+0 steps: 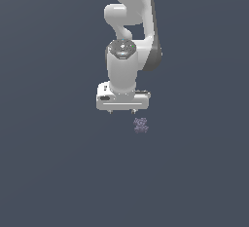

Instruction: Pick up the object and move it to a goal position.

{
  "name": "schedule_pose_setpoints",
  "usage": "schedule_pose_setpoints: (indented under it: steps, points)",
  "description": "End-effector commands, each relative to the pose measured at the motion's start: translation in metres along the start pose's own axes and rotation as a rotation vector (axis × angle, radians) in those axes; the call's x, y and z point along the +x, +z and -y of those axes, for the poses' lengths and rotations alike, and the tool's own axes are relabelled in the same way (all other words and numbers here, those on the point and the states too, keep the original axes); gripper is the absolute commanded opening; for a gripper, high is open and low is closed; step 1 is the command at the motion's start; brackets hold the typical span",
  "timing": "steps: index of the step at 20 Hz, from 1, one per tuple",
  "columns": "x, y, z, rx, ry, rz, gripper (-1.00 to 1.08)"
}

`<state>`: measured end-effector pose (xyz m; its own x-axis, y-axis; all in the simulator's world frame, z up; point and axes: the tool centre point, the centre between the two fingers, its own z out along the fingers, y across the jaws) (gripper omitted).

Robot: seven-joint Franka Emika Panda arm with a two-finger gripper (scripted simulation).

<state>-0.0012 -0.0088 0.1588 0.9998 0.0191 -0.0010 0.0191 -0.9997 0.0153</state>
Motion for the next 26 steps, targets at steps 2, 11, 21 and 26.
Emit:
schedule_pose_setpoints:
  steps: [2, 11, 21, 26]
  points:
    - [0.0, 0.0, 0.0, 0.0, 0.001, 0.0, 1.0]
    - [-0.004, 0.012, 0.001, 0.031, 0.05, 0.025, 1.0]
    - [-0.001, 0.029, 0.028, 0.023, 0.016, 0.017, 1.0]
    - [0.0, 0.054, 0.069, 0.017, -0.033, 0.005, 1.0]
